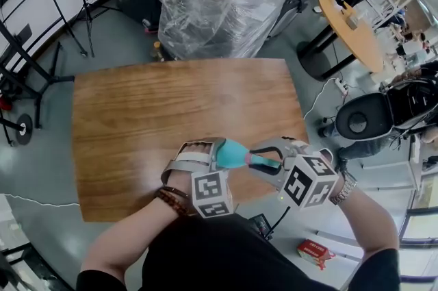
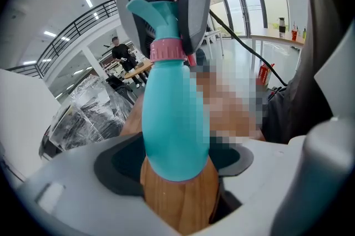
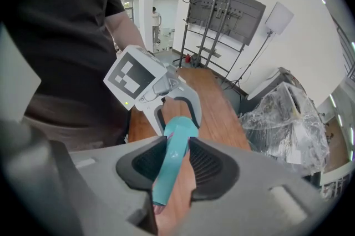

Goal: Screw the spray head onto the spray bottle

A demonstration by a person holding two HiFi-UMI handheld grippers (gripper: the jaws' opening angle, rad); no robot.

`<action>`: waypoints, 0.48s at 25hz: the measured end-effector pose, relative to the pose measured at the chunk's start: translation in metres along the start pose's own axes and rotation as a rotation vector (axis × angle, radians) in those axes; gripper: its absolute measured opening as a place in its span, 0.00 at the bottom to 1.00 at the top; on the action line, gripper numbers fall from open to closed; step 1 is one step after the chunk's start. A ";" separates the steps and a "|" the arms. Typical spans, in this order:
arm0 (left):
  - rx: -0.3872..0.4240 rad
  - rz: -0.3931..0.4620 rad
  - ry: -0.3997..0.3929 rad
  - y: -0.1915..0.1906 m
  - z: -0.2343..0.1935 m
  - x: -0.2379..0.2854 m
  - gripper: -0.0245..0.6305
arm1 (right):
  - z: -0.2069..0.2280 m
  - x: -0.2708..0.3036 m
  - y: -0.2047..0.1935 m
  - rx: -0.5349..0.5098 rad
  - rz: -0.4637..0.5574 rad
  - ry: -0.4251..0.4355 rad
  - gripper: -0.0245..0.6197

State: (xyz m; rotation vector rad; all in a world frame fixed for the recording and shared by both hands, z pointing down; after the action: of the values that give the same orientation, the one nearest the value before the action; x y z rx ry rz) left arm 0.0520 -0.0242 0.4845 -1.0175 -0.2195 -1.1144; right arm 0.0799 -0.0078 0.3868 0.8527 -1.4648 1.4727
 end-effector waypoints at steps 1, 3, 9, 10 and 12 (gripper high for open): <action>-0.004 0.003 -0.001 0.001 0.000 -0.001 0.62 | 0.000 -0.001 0.000 -0.003 0.002 0.000 0.22; -0.014 0.009 -0.006 0.002 0.001 0.000 0.62 | -0.001 -0.002 0.000 -0.022 -0.002 -0.002 0.22; -0.026 0.030 -0.040 0.006 0.009 -0.001 0.62 | -0.011 -0.001 -0.002 -0.242 -0.113 -0.027 0.22; -0.022 0.034 -0.041 0.006 0.010 -0.001 0.62 | -0.013 0.000 -0.003 -0.279 -0.135 -0.031 0.22; -0.016 0.037 -0.044 0.007 0.010 -0.003 0.61 | -0.015 0.000 -0.004 -0.348 -0.180 -0.042 0.22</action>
State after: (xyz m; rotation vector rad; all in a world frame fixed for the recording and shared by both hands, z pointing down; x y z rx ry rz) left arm 0.0597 -0.0143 0.4841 -1.0577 -0.2264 -1.0619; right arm 0.0855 0.0064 0.3870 0.7796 -1.5727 1.0342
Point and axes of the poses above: the fingertips, and each gripper's own axes: x forward along the fingers, z to its right, y out of its top, the point moved 2 cm from there along -x, backward along the fingers, and after that the axes turned 15 degrees about y, right-handed, at the moved point
